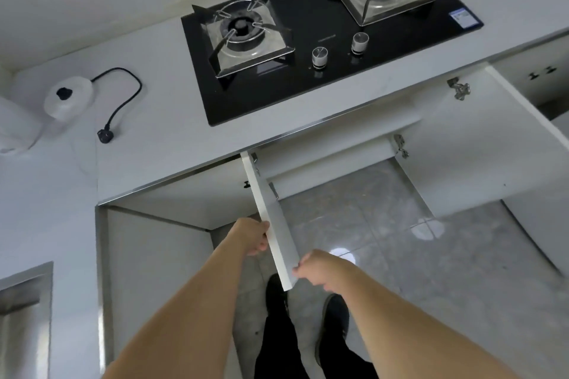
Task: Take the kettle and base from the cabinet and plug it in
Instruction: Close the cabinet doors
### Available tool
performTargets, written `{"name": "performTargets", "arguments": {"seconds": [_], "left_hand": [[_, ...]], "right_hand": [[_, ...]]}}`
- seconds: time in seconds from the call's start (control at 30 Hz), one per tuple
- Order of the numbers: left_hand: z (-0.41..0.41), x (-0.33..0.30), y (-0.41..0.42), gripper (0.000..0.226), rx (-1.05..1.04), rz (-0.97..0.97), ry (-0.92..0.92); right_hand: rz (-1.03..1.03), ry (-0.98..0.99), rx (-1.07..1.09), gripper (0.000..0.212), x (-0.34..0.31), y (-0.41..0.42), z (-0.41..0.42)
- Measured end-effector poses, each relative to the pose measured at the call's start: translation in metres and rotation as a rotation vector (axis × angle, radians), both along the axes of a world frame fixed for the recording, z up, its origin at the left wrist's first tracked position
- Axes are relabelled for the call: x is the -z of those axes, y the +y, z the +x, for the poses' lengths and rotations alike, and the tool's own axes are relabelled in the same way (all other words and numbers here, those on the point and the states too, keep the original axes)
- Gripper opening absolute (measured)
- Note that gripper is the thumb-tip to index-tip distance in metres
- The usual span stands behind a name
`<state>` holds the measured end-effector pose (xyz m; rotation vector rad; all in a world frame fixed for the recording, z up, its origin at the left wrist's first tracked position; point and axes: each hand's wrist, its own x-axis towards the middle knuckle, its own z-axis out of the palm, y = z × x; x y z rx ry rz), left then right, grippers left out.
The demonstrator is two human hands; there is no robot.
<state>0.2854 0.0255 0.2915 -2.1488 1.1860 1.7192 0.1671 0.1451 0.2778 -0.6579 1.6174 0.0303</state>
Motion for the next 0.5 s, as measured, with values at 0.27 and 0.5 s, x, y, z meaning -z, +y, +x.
{"name": "performTargets", "arguments": {"seconds": [0.27,0.5], "left_hand": [[-0.043,-0.003,0.002,0.032,0.124,0.074,0.014],[-0.094,0.008,-0.014,0.034,0.071,0.126,0.104]], "right_hand": [[-0.045,0.159,-0.142,0.026,-0.007,0.002,-0.042],[-0.018,0.332,-0.127,0.015,-0.019,-0.034,-0.109]]}}
